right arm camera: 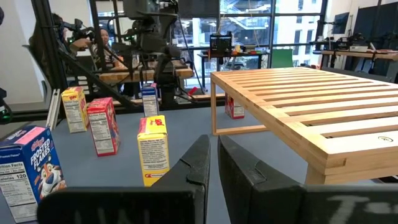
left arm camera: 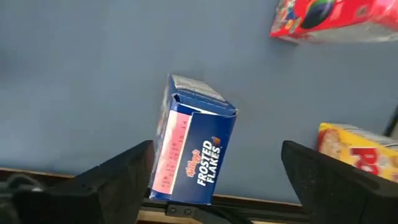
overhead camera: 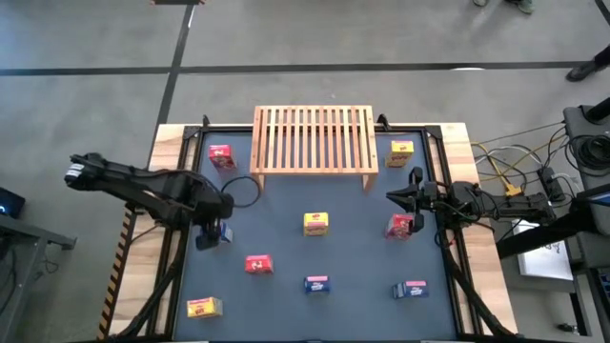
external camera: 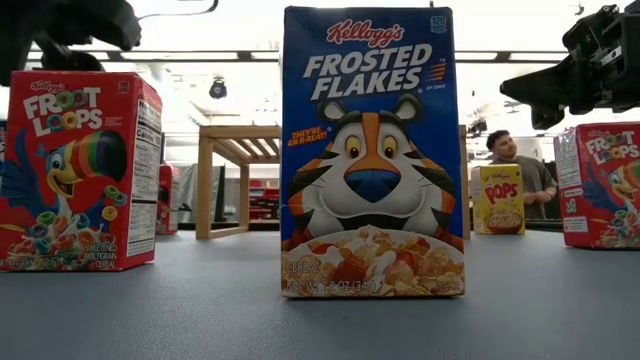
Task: Stack cereal on shelf
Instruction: Put the top blue cereal box on the shelf
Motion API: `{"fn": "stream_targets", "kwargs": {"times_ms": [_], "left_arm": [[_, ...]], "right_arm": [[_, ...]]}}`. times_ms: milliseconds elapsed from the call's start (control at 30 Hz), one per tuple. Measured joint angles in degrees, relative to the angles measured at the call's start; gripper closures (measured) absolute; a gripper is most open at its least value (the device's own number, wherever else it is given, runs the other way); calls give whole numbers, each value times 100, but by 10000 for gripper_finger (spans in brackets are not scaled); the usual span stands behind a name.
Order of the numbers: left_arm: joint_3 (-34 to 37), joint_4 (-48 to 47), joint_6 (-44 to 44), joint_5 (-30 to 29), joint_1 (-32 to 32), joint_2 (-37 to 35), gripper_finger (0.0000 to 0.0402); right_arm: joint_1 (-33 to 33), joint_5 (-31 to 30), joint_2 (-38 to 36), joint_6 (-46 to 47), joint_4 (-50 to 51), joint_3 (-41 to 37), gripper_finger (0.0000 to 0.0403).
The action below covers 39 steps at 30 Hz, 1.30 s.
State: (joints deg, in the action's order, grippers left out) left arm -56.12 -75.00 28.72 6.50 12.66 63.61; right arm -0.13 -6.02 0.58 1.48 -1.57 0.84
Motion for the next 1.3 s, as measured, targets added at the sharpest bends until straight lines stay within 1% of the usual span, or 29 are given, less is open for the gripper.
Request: {"fn": "stream_targets", "kwargs": {"times_ms": [233,367,567,700,800,967,1167,1300], "left_arm": [[2,-98,319,-714,373,-247,63],[41,-183,561,-853,408,-503,63],[432,29,709,-858,419,-851,63],[794,478,737,-856,419,-1002,63],[998,645,653,-853,419,-1001,63],[1213,657,517,-683,421,-944,63],[1366,674,488,-679,421,-948,63],[1566,883,500,-676,421,-951,63]], "right_arm": [[1,0,0,0,1,0,380],[0,0,0,0,1,0,380],[1,0,0,0,1,2,380],[0,0,0,0,-1,2,380],[1,0,0,0,1,2,380],[1,1,-1,0,0,2,380],[1,0,0,0,-1,2,380],[0,0,-1,0,1,2,380]]}}
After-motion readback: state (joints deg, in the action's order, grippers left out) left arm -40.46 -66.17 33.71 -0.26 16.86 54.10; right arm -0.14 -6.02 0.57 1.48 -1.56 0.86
